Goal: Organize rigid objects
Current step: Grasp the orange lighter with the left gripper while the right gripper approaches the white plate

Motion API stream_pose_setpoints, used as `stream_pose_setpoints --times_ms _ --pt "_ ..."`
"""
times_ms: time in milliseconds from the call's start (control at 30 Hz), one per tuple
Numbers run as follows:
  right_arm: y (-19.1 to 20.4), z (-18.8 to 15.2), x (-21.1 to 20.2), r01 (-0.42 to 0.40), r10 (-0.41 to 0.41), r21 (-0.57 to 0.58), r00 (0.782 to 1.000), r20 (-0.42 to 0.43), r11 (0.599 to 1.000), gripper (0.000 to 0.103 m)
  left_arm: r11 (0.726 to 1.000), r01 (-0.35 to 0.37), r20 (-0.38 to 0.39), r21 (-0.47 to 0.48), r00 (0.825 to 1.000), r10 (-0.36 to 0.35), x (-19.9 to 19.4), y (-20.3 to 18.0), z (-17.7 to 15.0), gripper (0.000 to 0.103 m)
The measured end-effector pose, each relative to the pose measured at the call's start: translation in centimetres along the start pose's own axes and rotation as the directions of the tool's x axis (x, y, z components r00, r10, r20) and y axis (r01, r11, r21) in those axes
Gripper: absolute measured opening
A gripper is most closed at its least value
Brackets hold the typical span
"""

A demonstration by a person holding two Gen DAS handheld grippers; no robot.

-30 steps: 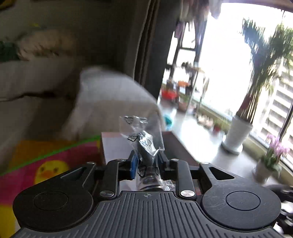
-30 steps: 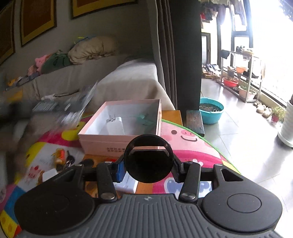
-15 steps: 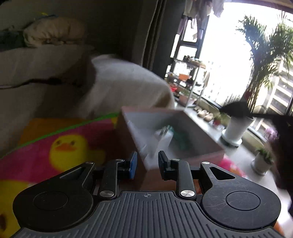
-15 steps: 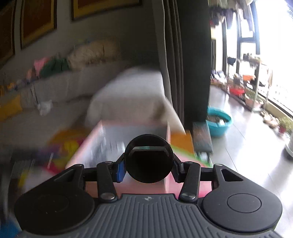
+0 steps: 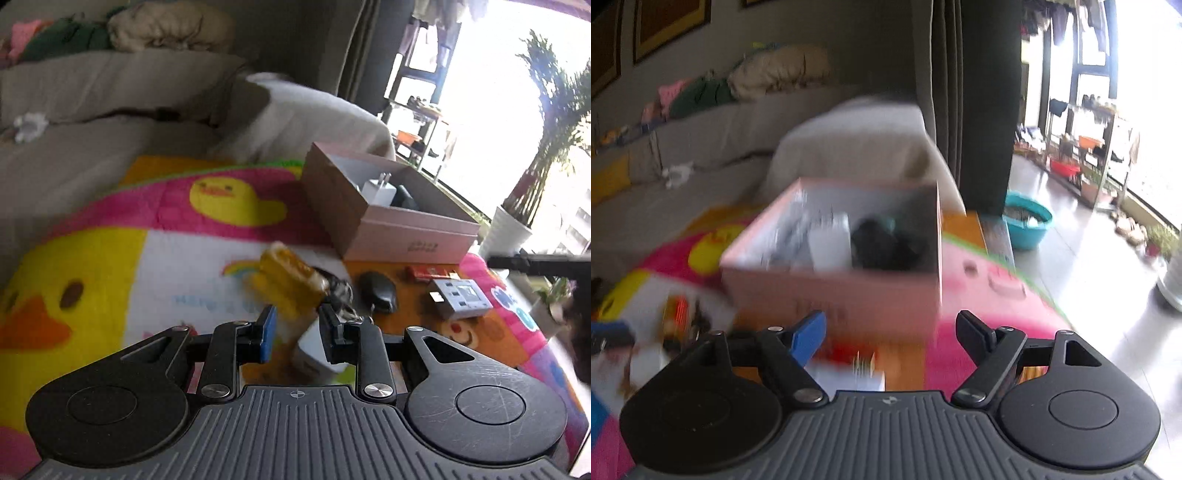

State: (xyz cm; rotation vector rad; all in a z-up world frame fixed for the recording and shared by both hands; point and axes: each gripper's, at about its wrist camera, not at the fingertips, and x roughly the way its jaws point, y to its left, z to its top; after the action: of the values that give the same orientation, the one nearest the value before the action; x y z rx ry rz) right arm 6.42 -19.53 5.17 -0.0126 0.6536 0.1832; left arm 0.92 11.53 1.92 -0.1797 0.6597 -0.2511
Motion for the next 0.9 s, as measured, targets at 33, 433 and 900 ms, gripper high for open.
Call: stream_pose_setpoints --times_ms 33,433,900 --pt "0.0 -0.7 -0.5 -0.001 0.001 0.001 1.0 -0.013 1.0 0.079 1.0 0.005 -0.003 -0.008 1.0 -0.005 0.1 -0.1 -0.3 0.028" --pt "-1.3 -4.4 -1.3 0.095 -0.094 0.042 0.995 -0.038 0.995 0.084 0.987 0.136 -0.053 0.083 0.99 -0.132 2.3 -4.5 -1.2 0.038" --pt "-3.4 -5.6 0.2 0.062 -0.053 0.196 0.997 -0.051 0.979 0.095 0.988 0.093 0.002 0.124 0.996 -0.094 2.0 -6.8 1.1 0.037"
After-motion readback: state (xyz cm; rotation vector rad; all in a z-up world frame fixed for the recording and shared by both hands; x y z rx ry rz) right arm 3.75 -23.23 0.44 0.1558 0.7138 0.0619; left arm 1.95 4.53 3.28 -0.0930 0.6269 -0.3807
